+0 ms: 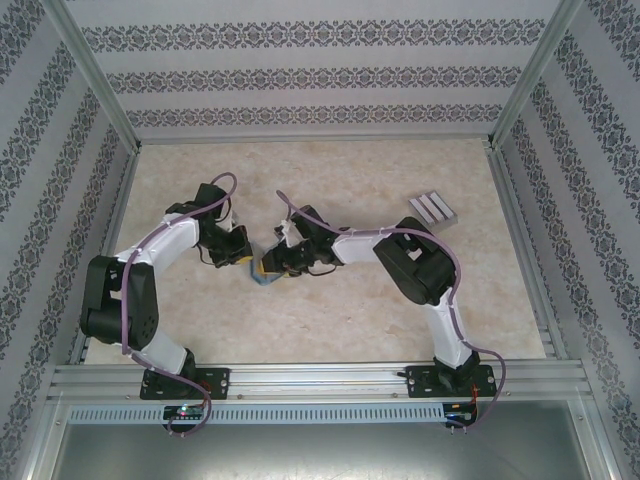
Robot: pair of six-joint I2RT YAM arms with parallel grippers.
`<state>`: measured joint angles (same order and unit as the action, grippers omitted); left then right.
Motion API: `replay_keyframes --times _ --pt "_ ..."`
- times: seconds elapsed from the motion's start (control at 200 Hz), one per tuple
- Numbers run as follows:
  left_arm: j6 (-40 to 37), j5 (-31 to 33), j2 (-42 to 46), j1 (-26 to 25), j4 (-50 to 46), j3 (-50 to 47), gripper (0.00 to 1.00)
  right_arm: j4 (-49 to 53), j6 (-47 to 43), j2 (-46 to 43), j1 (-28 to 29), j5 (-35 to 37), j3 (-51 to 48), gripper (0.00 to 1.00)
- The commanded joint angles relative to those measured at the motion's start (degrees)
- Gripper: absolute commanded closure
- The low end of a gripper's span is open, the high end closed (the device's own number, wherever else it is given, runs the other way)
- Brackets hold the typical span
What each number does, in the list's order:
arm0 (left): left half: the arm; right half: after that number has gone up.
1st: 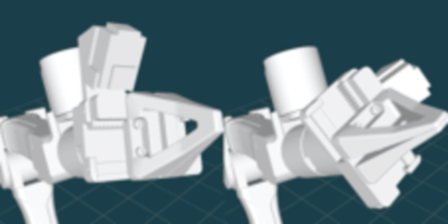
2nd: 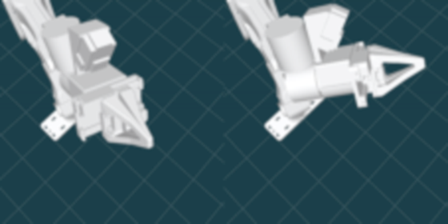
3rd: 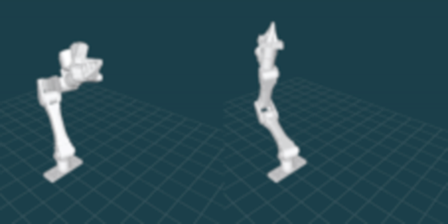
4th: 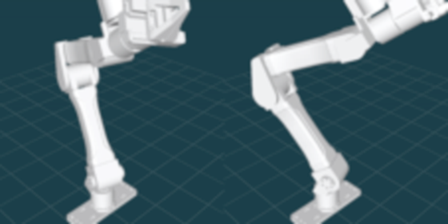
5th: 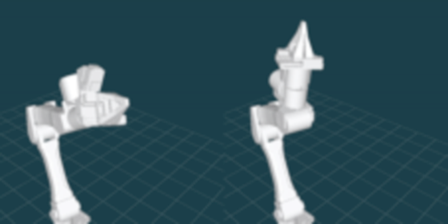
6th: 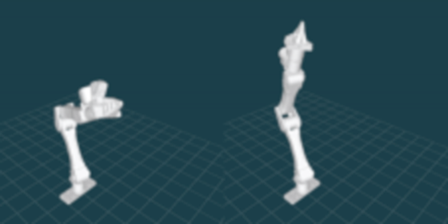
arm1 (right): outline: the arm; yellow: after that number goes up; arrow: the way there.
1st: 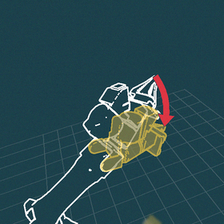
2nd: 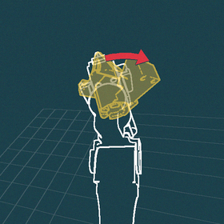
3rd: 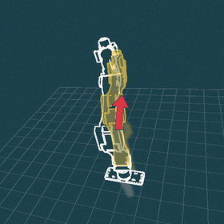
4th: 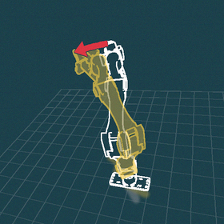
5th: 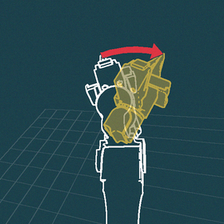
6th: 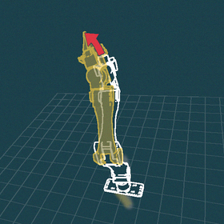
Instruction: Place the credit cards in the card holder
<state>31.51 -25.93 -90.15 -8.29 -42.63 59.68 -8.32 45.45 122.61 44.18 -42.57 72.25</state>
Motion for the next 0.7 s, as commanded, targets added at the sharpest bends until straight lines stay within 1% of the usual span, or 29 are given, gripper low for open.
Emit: replay_keyframes --times 0.0,0.14,0.23,0.27,0.435,0.5,0.6,0.694 --pt "-0.49 5.52 0.65 -0.41 -6.95 0.8 1.0 2.93 -1.66 -2.66 0.67 6.45 -1.92 0.53" --pt "-0.06 5.34 1.05 -0.39 -8.01 1.5 1.0 10.52 -6.52 -9.29 0.79 16.52 -4.17 0.51" --pt "-0.22 5.98 1.37 -0.4 -8.78 2.24 1.0 14.47 -9.5 -12.04 0.67 20.56 -4.51 0.48" --pt "-0.25 6.26 1.47 -0.4 -9.04 2.39 1.0 16.36 -10.99 -12.59 0.69 21.88 -3.96 0.48" --pt "-0.66 5.08 1.19 -0.41 -9.27 2.66 1.0 23.07 -16.82 -12.16 2.22 26.85 0.31 0.48" --pt "-0.68 4.49 1.04 -0.41 -9.11 2.57 1.0 25.93 -18.36 -11.38 3.63 30.34 2.79 0.49" --pt "-0.72 4.07 0.78 -0.38 -8.97 2.56 1.0 29.9 -18.04 -9.36 5.79 36.7 6.49 0.48" --pt "-0.83 3.53 0.35 -0.4 -8.8 2.84 1.0 31.75 -17.41 -6.88 7.45 40.58 9.26 0.47"
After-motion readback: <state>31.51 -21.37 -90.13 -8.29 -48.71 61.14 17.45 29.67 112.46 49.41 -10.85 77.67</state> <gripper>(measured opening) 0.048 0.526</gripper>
